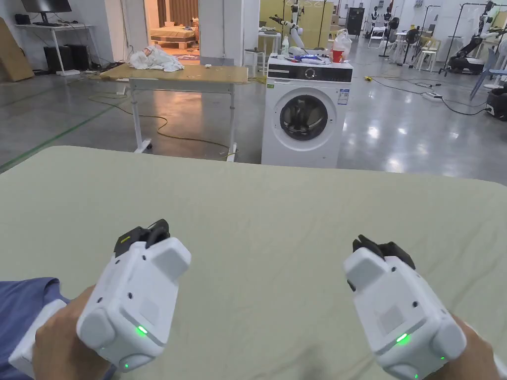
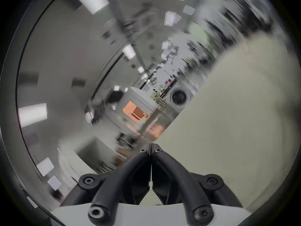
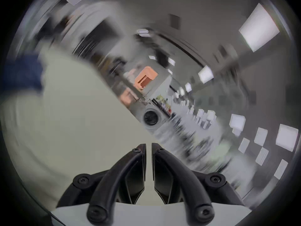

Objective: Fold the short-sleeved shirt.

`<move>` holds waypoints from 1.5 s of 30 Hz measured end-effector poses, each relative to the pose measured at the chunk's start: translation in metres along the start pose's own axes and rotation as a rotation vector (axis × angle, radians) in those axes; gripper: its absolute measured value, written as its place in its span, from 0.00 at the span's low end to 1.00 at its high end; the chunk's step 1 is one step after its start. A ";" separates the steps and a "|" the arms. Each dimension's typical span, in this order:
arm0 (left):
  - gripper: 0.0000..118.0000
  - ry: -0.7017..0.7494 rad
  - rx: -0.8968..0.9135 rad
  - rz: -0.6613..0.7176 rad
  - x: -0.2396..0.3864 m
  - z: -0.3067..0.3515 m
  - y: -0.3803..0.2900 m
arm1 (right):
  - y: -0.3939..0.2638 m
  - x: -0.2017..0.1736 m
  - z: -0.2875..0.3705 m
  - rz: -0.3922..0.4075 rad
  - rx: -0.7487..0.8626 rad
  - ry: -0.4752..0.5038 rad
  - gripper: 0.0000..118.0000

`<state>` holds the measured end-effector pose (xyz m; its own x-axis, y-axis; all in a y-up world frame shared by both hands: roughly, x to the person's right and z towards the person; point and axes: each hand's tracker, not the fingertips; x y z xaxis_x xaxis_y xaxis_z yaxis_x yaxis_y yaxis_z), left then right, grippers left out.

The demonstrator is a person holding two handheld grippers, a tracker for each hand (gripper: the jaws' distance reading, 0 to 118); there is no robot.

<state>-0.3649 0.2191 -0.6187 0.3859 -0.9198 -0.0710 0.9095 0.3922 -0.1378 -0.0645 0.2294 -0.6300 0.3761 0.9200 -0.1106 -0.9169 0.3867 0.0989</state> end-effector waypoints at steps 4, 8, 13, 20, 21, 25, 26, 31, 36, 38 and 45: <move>0.00 -0.053 -0.021 -0.144 0.007 0.000 0.001 | 0.002 -0.002 0.008 0.170 0.051 0.001 0.05; 0.00 -0.070 -0.060 0.116 -0.007 0.007 0.007 | -0.002 0.004 0.004 0.004 0.021 0.008 0.05; 0.00 -0.112 -0.142 0.764 -0.025 0.002 -0.007 | -0.015 0.019 -0.006 -0.602 -0.078 0.044 0.05; 0.00 -0.039 -0.133 1.390 -0.027 -0.003 -0.039 | -0.041 0.021 -0.004 -1.240 -0.188 -0.067 0.05; 0.00 -0.039 -0.108 1.399 -0.028 -0.002 -0.040 | -0.042 0.021 -0.002 -1.266 -0.190 -0.082 0.04; 0.00 -0.073 -0.040 1.285 -0.028 0.001 -0.029 | -0.040 0.020 0.004 -1.288 -0.166 -0.098 0.04; 0.00 -0.079 -0.041 1.271 -0.027 0.002 -0.025 | -0.040 0.021 0.003 -1.290 -0.166 -0.094 0.04; 0.00 -0.101 -0.040 1.244 -0.031 0.001 -0.022 | -0.029 0.018 -0.001 -1.190 -0.165 -0.088 0.04; 0.00 -0.168 -0.143 1.156 -0.037 -0.002 -0.036 | -0.023 0.015 -0.003 -1.155 -0.156 -0.051 0.04; 0.00 -0.176 -0.209 1.145 -0.044 0.001 -0.052 | -0.023 0.012 -0.004 -1.154 -0.157 -0.038 0.04; 0.00 -0.242 -0.351 1.162 -0.071 0.021 -0.137 | -0.017 0.001 -0.008 -1.139 -0.166 0.003 0.04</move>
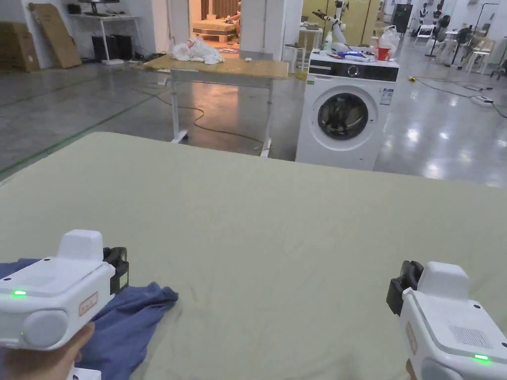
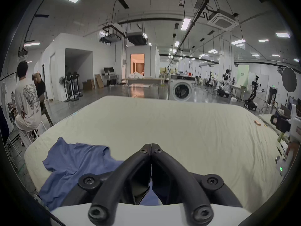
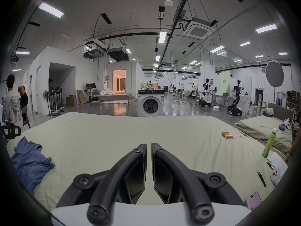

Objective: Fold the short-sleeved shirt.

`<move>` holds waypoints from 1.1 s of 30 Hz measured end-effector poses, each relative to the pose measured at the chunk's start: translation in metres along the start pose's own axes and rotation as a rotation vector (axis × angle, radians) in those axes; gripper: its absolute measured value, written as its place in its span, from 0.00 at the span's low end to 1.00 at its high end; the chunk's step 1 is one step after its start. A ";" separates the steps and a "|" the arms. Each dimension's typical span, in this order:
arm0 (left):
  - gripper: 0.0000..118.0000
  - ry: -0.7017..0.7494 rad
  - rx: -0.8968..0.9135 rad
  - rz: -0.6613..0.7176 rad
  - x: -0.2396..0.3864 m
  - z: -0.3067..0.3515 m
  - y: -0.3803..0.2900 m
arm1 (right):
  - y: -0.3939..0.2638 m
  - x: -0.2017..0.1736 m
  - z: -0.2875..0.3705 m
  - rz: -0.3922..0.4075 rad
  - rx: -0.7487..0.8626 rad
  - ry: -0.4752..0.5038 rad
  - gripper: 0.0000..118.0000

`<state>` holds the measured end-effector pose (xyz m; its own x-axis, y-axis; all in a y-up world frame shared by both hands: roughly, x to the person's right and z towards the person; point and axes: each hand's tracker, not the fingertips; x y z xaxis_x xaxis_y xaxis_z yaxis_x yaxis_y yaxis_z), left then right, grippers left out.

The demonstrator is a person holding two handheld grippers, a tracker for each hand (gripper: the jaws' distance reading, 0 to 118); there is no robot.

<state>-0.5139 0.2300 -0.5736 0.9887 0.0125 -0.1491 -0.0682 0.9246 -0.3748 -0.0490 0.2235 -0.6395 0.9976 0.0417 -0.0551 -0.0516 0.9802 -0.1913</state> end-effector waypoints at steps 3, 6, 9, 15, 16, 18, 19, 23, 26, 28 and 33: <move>0.00 0.067 -0.043 -0.019 -0.040 0.011 -0.010 | -0.003 -0.005 -0.004 0.008 -0.019 0.020 0.04; 0.00 0.113 -0.123 -0.002 -0.075 0.020 -0.020 | -0.004 -0.011 -0.007 0.022 -0.036 0.037 0.04; 0.06 0.068 -0.194 0.055 -0.108 0.025 -0.032 | -0.006 -0.017 -0.008 0.043 -0.038 0.045 0.04; 0.71 0.062 -0.357 0.198 -0.145 0.015 -0.063 | -0.011 -0.021 -0.012 0.058 -0.053 0.060 0.04; 0.71 0.070 -0.401 0.221 -0.148 0.010 -0.071 | -0.012 -0.021 -0.012 0.058 -0.059 0.060 0.04; 0.71 0.083 -0.477 0.237 -0.152 -0.003 -0.087 | -0.015 -0.021 -0.012 0.056 -0.067 0.061 0.04; 0.71 0.118 -0.519 0.224 -0.151 -0.009 -0.095 | -0.016 -0.021 -0.012 0.056 -0.070 0.061 0.04; 0.60 0.193 -0.562 0.122 -0.143 -0.026 -0.120 | -0.022 -0.020 -0.012 0.069 -0.088 0.058 0.04; 0.34 0.189 -0.543 0.018 -0.128 -0.026 -0.116 | -0.025 -0.019 -0.012 0.064 -0.096 0.054 0.04; 0.10 0.148 -0.536 0.009 -0.120 -0.026 -0.113 | -0.026 -0.019 -0.011 0.062 -0.097 0.049 0.04; 0.00 0.169 -0.554 -0.049 -0.127 -0.038 -0.116 | -0.029 -0.020 -0.008 0.058 -0.099 0.053 0.04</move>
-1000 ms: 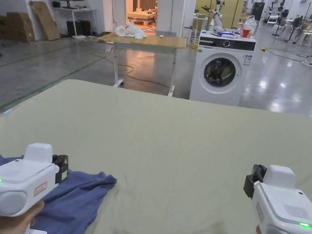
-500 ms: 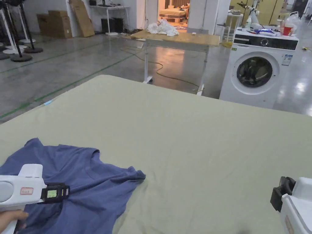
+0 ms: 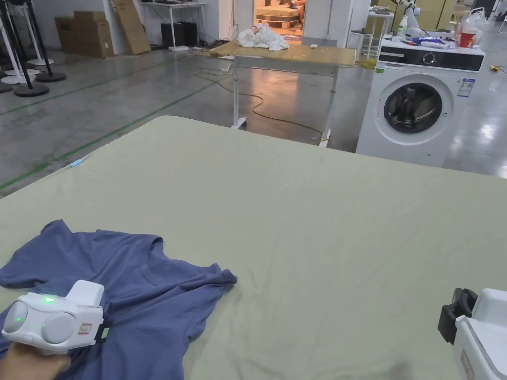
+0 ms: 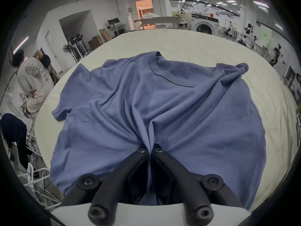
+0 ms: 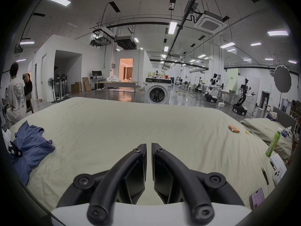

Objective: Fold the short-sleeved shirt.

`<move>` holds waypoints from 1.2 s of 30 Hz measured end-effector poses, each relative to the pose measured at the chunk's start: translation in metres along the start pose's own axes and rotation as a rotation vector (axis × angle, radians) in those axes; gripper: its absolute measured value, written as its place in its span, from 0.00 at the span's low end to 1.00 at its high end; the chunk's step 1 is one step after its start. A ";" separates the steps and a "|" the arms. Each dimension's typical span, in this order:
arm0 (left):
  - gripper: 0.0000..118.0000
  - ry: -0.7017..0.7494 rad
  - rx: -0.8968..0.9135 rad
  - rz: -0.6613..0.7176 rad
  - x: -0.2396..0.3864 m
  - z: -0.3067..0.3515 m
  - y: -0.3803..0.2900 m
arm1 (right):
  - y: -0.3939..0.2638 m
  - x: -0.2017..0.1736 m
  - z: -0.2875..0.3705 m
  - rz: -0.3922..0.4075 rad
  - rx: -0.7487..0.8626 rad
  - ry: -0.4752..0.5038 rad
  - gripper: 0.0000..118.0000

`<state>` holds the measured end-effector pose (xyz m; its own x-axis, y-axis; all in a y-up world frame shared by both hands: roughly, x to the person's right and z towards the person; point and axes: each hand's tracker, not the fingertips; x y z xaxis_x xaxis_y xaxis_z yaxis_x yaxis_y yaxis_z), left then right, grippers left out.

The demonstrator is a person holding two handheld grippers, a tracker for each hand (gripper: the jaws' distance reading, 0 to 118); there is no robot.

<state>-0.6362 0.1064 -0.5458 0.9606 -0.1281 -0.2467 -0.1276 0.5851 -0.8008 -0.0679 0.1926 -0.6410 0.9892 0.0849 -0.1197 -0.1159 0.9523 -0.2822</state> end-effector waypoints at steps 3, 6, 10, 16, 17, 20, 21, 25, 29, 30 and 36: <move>0.00 -0.037 0.074 0.055 -0.010 0.008 0.002 | 0.001 0.000 0.001 -0.002 0.005 0.000 0.04; 0.00 -0.066 0.191 0.103 -0.016 0.027 0.008 | 0.003 0.002 0.001 -0.009 0.010 0.000 0.04; 0.00 -0.106 0.311 0.125 -0.014 0.067 0.028 | 0.005 0.003 0.001 -0.008 0.020 -0.003 0.04; 0.00 -0.146 0.471 0.100 0.004 0.118 0.070 | 0.007 0.004 0.004 -0.015 0.031 -0.004 0.04; 0.00 -0.167 0.508 0.088 0.009 0.128 0.078 | 0.007 0.005 0.005 -0.017 0.032 -0.004 0.04; 0.00 -0.195 0.582 0.047 0.028 0.156 0.103 | 0.010 0.008 0.009 -0.022 0.043 -0.005 0.04; 0.00 -0.214 0.596 0.030 0.035 0.164 0.110 | 0.011 0.010 0.010 -0.023 0.047 -0.007 0.04; 0.00 -0.301 0.691 0.002 0.070 0.199 0.143 | 0.016 0.022 0.018 -0.036 0.066 -0.018 0.04; 0.00 -0.404 0.752 -0.051 0.116 0.228 0.174 | 0.020 0.039 0.027 -0.044 0.087 -0.041 0.04; 0.00 -0.442 0.765 -0.052 0.128 0.234 0.180 | 0.021 0.043 0.029 -0.047 0.092 -0.049 0.04; 0.00 -0.613 0.812 -0.152 0.222 0.256 0.212 | 0.024 0.078 0.046 -0.075 0.119 -0.106 0.04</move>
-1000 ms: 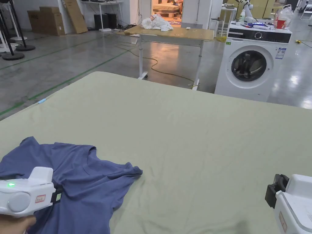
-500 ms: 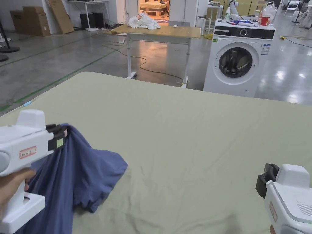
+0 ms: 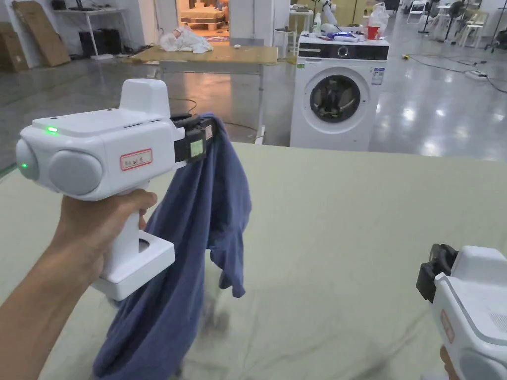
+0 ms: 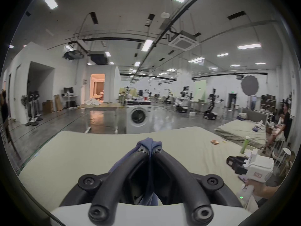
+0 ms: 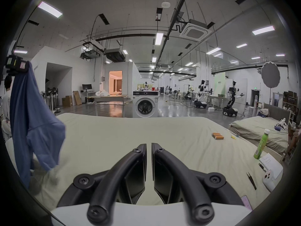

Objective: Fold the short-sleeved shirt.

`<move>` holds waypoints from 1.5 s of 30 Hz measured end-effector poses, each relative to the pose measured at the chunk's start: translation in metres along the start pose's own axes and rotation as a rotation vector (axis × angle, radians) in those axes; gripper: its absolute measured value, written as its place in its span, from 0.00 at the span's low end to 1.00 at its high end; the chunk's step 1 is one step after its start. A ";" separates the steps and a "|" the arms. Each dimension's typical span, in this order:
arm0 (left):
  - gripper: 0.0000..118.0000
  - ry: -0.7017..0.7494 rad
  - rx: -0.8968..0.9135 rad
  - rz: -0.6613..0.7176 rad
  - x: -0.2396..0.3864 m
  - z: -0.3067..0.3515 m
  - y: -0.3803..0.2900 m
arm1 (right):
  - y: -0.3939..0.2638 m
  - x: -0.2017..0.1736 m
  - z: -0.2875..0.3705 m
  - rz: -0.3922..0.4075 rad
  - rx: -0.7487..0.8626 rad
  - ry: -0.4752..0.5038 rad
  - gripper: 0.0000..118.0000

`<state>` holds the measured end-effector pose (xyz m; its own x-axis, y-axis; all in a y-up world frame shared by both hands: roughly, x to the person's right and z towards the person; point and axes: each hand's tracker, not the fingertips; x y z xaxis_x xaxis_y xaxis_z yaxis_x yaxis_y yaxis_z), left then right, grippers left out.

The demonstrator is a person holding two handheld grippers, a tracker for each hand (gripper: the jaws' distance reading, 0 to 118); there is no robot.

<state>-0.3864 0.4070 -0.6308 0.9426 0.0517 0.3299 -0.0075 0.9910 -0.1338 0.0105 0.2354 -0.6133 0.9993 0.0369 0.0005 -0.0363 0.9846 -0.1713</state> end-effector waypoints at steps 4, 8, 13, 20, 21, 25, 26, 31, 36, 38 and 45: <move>0.00 -0.142 -0.016 -0.005 0.060 -0.045 0.000 | 0.002 0.025 0.010 -0.003 0.006 -0.034 0.04; 0.00 -0.256 -0.082 -0.003 0.114 -0.082 -0.025 | -0.002 0.048 0.021 0.000 0.010 -0.086 0.04; 0.00 -0.310 -0.236 -0.004 0.151 -0.118 -0.087 | -0.013 0.071 0.029 -0.012 -0.014 -0.130 0.04; 0.00 -0.262 -0.346 0.063 0.151 -0.120 -0.161 | -0.023 0.082 0.035 -0.018 -0.037 -0.151 0.04; 0.00 -0.255 -0.352 0.077 0.148 -0.118 -0.167 | -0.024 0.081 0.035 -0.018 -0.039 -0.152 0.04; 0.17 -0.227 -0.346 0.092 0.134 -0.102 -0.176 | -0.022 0.075 0.033 -0.020 -0.044 -0.139 0.04; 0.36 -0.228 -0.329 0.091 0.130 -0.097 -0.174 | -0.020 0.072 0.031 -0.017 -0.044 -0.135 0.04; 0.65 -0.141 -0.175 0.076 0.108 -0.068 -0.152 | -0.009 0.060 0.029 -0.015 -0.019 -0.106 0.04; 0.61 0.013 -0.081 0.024 0.084 -0.041 -0.136 | 0.005 0.046 0.025 -0.014 0.013 -0.078 0.04; 0.52 0.084 -0.055 -0.007 0.075 -0.031 -0.135 | 0.009 0.040 0.022 -0.008 0.019 -0.069 0.04; 0.00 0.268 -0.038 0.021 0.044 -0.008 -0.147 | 0.013 0.021 0.018 0.006 0.043 -0.036 0.04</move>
<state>-0.3409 0.2626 -0.6039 0.9972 0.0324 0.0678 -0.0201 0.9845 -0.1744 0.0311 0.2518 -0.5978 0.9982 0.0484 0.0356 -0.0435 0.9908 -0.1285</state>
